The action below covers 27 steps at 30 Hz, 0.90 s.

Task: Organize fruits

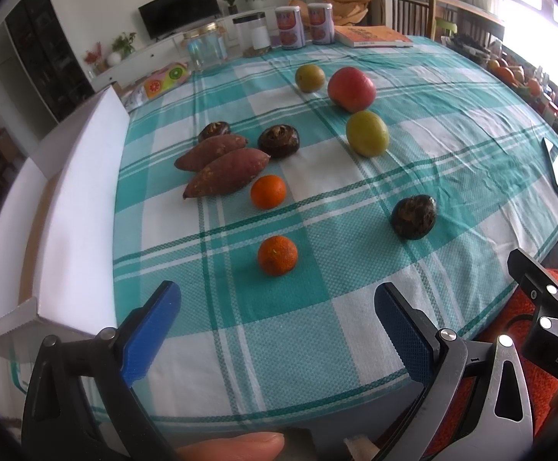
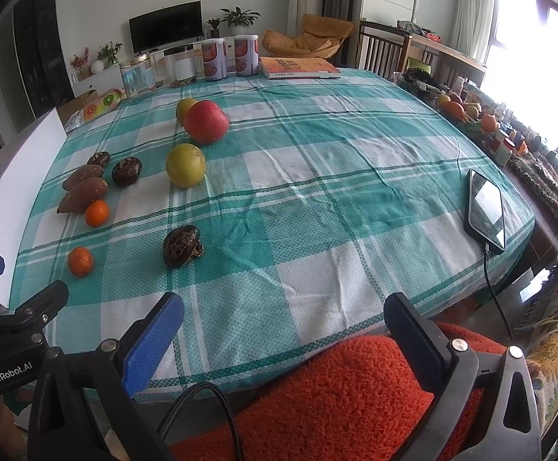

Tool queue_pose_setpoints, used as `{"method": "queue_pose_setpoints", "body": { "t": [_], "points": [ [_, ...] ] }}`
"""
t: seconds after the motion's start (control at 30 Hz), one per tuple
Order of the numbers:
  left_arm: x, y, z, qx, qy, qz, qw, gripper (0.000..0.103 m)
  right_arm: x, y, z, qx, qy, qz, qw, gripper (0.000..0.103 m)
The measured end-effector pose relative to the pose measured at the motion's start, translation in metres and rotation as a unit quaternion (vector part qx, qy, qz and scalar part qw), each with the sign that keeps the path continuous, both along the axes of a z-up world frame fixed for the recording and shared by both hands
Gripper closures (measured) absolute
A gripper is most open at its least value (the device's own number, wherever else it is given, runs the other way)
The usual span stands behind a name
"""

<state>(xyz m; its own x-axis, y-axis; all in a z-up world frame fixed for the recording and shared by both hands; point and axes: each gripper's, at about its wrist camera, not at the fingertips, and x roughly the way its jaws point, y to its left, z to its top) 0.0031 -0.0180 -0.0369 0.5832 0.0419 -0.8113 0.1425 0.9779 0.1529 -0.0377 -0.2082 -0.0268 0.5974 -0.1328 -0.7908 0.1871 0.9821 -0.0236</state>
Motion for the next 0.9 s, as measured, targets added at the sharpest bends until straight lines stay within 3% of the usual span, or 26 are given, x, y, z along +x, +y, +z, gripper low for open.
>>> {"method": "queue_pose_setpoints", "body": {
  "t": [0.4,0.63,0.7,0.73,0.8,0.83,0.87,0.9],
  "points": [
    [-0.007,0.003,-0.010,-0.003,0.005,-0.004,1.0000,0.001,0.000,0.000,0.000,0.000,0.001,0.000,1.000,0.000],
    [-0.006,0.035,-0.006,-0.043,0.022,-0.023,0.9986,0.002,0.004,-0.002,-0.003,-0.003,0.012,0.024,1.000,0.000],
    [-0.007,0.041,-0.005,-0.044,0.026,-0.031,0.9982,0.002,0.009,-0.004,0.006,-0.058,0.032,0.056,0.996,0.000],
    [-0.009,0.044,-0.005,-0.044,0.027,-0.034,0.9981,0.002,0.010,-0.004,0.012,-0.115,0.048,0.071,0.990,0.000],
    [-0.009,0.046,-0.006,-0.048,0.032,-0.037,0.9976,0.002,0.008,-0.003,0.026,-0.256,0.061,0.074,0.962,0.000],
    [-0.008,0.046,-0.009,-0.054,0.038,-0.037,0.9972,0.002,0.006,-0.005,0.034,-0.294,0.056,0.065,0.952,0.000],
    [-0.007,0.047,-0.013,-0.060,0.045,-0.035,0.9965,0.002,0.005,-0.008,0.042,-0.296,0.050,0.058,0.952,0.000],
    [-0.005,0.046,-0.018,-0.067,0.055,-0.032,0.9957,0.002,0.005,-0.011,0.049,-0.264,0.042,0.057,0.962,0.000]
  ]
}}
